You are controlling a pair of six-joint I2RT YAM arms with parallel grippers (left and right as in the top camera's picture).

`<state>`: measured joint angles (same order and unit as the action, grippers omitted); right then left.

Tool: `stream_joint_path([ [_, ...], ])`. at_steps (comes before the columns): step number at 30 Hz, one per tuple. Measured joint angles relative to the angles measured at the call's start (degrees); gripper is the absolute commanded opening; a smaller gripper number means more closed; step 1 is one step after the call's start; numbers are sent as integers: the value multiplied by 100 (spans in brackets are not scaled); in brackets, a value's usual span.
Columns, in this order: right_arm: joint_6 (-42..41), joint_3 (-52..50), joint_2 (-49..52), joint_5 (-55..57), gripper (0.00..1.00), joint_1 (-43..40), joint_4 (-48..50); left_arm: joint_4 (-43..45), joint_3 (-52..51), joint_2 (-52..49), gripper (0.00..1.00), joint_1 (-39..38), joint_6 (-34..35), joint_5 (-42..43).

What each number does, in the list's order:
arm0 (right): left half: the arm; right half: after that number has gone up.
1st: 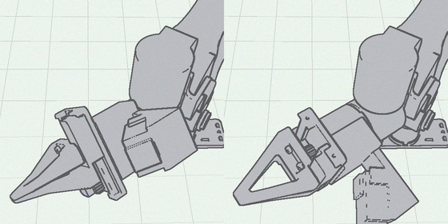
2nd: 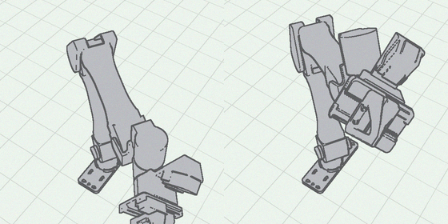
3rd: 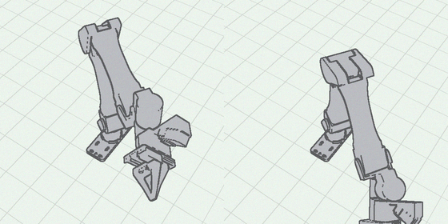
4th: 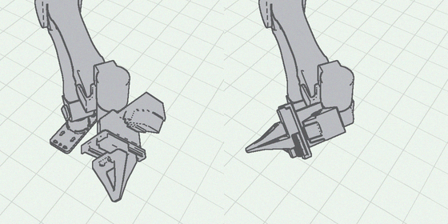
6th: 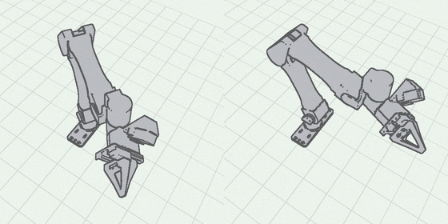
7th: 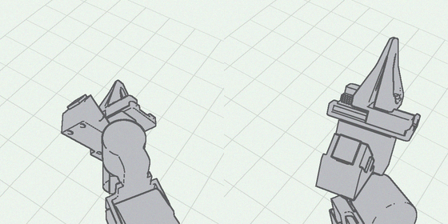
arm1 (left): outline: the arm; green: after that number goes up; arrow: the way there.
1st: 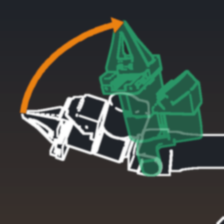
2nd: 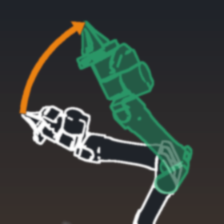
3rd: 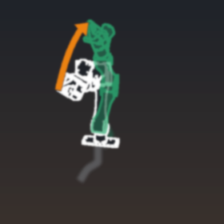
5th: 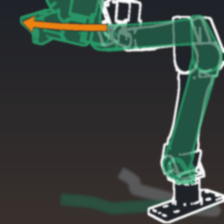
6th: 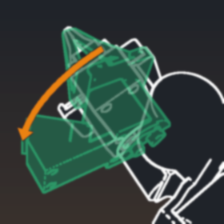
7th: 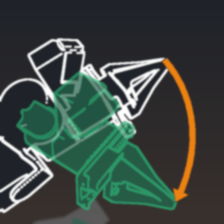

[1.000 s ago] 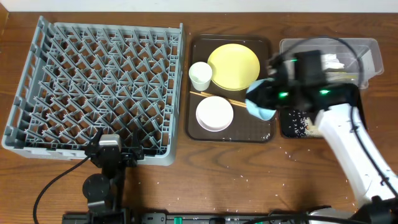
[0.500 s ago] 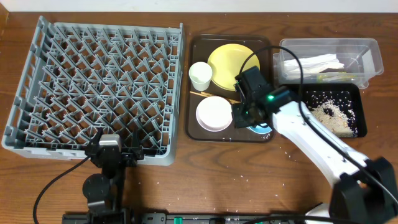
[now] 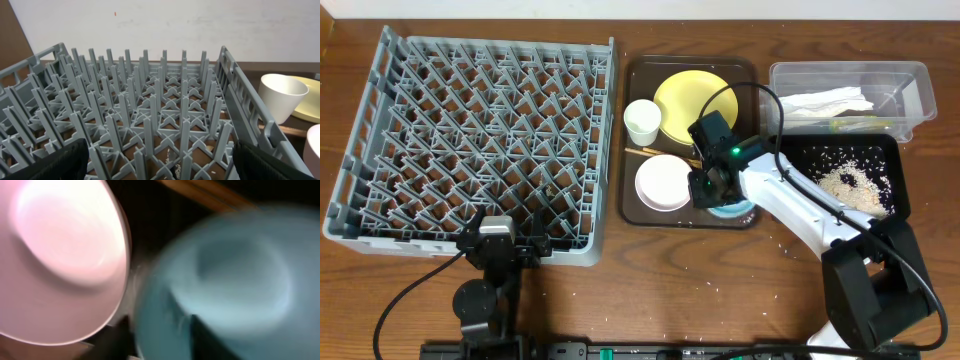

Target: Sort waste into correct bins and load items into the dishwasher

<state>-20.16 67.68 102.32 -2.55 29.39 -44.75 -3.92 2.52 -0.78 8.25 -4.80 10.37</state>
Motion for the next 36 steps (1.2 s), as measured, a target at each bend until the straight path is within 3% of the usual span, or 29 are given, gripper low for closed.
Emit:
stream_joint_path([
  [8,26,197,-2,-304,61,-28,-214,0,0,0,93,0,-2,0],
  [15,79,1314,-61,-496,66,-177,-802,33,-7,0,93,0,31,87],
  [21,114,1740,-125,-538,70,-238,-245,-566,251,-267,92,0,509,343],
  [26,96,1974,-109,-546,72,-254,284,-1467,1427,-1309,92,0,780,603],
  [36,-44,3401,1010,-564,67,-269,286,-4297,5259,-4271,93,0,1113,1237],
])
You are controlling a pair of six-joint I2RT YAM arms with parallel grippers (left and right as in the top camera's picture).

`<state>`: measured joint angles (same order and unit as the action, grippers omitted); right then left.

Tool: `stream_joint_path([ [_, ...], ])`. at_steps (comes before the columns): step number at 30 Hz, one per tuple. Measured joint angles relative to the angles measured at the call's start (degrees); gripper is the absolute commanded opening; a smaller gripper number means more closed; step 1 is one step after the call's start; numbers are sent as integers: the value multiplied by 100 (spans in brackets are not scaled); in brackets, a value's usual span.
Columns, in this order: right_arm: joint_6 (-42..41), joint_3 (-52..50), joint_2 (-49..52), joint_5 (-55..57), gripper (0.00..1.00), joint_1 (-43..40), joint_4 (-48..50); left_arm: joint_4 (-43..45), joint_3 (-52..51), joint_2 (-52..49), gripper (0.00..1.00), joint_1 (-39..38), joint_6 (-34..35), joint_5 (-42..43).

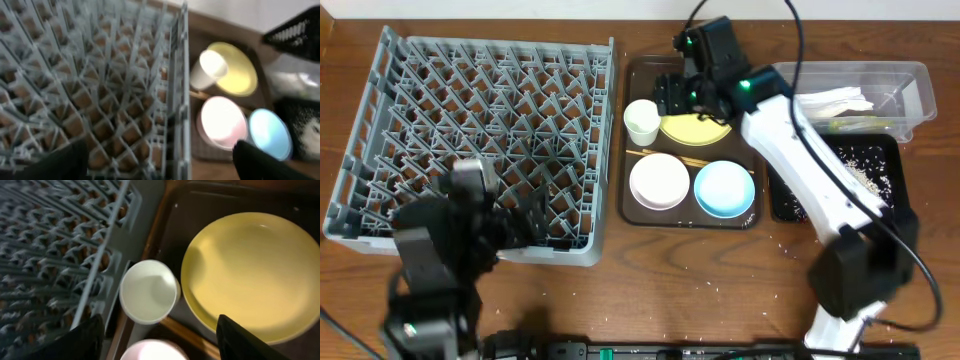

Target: Sort waste into correct bins and load items into the dishwasher

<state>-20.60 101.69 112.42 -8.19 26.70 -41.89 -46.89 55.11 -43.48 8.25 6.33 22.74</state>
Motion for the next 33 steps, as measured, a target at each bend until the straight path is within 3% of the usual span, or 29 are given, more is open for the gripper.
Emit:
stream_joint_path([
  [5,-162,310,782,-52,60,0,-15,-734,1198,-1049,92,0,87,238],
  [9,-280,321,1187,-109,54,2,44,-807,1327,-1405,93,0,120,431],
  [13,-310,326,1456,-127,42,13,236,-822,1327,-1722,92,0,120,518],
  [17,-332,330,1657,-127,27,55,354,-835,1327,-2015,93,0,120,551],
  [21,-350,341,1832,-131,1,98,382,-876,1327,-2210,93,0,122,564],
  [33,-439,527,1687,-544,1,-109,-129,-785,1327,-2365,93,0,116,835],
])
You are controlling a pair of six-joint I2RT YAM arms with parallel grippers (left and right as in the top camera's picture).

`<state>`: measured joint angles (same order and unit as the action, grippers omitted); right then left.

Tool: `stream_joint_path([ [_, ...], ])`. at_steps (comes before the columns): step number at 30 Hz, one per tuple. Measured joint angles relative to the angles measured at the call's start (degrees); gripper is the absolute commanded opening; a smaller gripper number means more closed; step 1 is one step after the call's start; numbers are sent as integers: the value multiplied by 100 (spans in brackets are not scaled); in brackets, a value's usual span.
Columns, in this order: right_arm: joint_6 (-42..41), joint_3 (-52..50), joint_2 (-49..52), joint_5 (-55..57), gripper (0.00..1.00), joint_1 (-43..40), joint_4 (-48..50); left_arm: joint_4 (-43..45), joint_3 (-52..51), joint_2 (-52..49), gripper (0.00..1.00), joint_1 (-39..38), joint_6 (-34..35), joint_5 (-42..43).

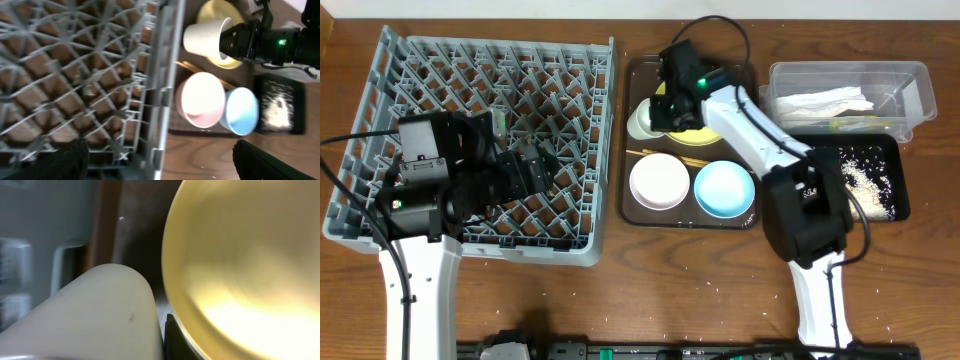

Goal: Sort waste into correct bins and load items into the dishwasher
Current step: 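Lift the white cup with right gripper and hand it to left gripper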

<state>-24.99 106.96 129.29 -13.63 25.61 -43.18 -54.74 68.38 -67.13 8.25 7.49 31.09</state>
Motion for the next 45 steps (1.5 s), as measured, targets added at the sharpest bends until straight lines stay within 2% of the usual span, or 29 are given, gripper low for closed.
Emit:
stream_joint_path([
  [4,125,9,-514,-848,1,-428,-4,358,-2,-166,93,0,-7,1032],
  [10,420,179,-1071,-3093,1,-1150,811,1067,-4,-933,93,0,-46,3292],
  [13,511,131,-1064,-4002,1,-1154,1143,1449,-4,-1340,93,0,-120,4282],
  [16,575,2,-1062,-4503,1,-1001,1322,1598,-4,-1633,93,0,-201,4909],
  [27,774,-144,-1062,-5281,1,-127,1462,1770,-4,-1961,93,0,-437,5547],
  [45,791,-155,-1062,-5486,1,146,1449,1770,-4,-1963,93,2,-625,5578],
])
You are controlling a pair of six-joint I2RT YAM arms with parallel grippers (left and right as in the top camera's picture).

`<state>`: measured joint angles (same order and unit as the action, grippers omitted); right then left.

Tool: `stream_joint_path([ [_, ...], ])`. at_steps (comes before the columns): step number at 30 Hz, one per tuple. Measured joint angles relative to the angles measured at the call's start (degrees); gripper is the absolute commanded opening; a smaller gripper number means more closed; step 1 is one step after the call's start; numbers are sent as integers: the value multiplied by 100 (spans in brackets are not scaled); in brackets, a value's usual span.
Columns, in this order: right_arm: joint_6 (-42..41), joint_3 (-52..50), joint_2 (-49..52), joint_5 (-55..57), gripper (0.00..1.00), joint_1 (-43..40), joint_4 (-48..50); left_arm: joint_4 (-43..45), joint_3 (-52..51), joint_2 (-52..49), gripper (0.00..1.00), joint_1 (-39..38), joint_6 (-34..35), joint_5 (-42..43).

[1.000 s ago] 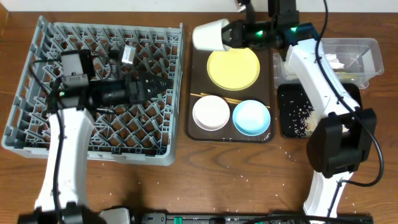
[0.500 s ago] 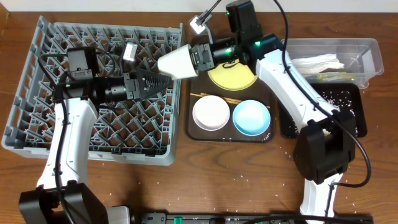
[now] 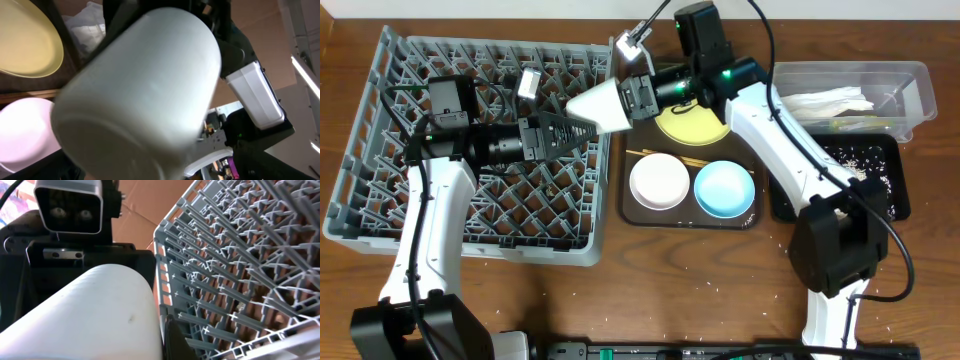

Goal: Sort waste into correct bins and load items into the dishwasher
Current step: 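Lift the white cup with right gripper and hand it to left gripper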

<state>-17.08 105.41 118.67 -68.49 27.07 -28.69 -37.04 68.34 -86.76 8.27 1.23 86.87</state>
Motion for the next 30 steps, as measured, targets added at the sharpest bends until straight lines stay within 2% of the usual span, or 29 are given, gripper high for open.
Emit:
stream_joint_path([
  [19,2,-2,94,-50,1,280,-20,68,0,-4,91,35,2,-66],
  [24,2,-2,94,-79,4,280,-11,70,-11,-20,67,39,20,-131],
  [30,-7,-2,94,-317,4,264,-4,94,-20,-26,51,63,-107,83],
])
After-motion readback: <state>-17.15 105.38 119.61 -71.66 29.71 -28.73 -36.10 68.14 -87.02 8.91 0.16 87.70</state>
